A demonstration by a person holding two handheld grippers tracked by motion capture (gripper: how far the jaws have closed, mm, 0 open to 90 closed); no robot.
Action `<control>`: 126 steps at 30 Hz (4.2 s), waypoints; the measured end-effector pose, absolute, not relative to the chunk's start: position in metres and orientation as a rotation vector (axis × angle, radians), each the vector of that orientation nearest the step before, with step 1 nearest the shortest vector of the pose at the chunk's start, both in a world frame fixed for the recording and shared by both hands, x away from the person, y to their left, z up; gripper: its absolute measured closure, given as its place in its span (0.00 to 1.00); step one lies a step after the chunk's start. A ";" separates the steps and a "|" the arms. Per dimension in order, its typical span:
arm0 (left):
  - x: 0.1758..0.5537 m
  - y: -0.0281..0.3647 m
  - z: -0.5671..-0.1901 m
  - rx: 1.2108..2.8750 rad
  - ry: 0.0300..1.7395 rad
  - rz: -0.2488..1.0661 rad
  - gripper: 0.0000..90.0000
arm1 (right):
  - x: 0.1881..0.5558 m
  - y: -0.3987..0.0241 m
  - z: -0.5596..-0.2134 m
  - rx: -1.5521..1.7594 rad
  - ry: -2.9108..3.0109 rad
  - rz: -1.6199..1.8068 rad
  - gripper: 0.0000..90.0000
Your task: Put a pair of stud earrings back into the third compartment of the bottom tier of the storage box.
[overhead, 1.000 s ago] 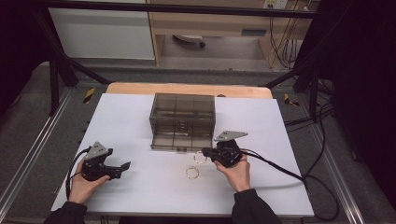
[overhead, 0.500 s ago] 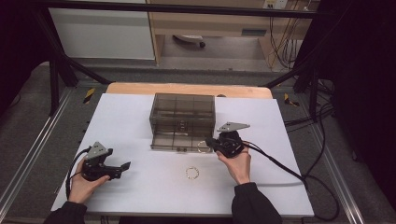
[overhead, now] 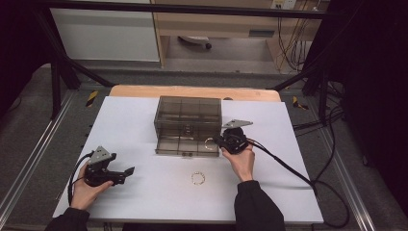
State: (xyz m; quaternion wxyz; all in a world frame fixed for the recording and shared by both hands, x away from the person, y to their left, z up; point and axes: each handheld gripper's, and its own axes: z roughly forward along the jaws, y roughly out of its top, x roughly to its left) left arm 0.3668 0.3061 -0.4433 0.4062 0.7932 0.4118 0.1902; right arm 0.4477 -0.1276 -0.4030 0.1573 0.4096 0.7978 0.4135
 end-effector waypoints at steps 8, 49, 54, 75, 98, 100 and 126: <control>0.367 0.306 -0.443 2.001 1.041 0.479 0.07 | 0.458 -0.124 -0.413 1.202 2.277 1.169 0.97; 0.367 0.306 -0.443 1.999 1.040 0.475 0.07 | 0.440 -0.124 -0.408 1.115 2.264 1.191 0.64; 0.367 0.306 -0.443 1.998 1.040 0.475 0.07 | 0.431 -0.131 -0.396 1.097 2.267 1.221 0.45; 0.367 0.305 -0.444 2.007 1.039 0.473 0.07 | 0.397 -0.135 -0.408 1.075 2.358 1.227 0.08; 0.367 0.305 -0.444 2.009 1.037 0.470 0.07 | 0.385 -0.112 -0.446 1.043 2.478 1.255 0.40; 0.367 0.305 -0.444 2.009 1.038 0.469 0.07 | 0.385 -0.111 -0.447 1.033 2.485 1.250 0.44; 0.366 0.305 -0.444 2.004 1.036 0.469 0.07 | 0.377 -0.101 -0.454 0.994 2.583 1.175 0.93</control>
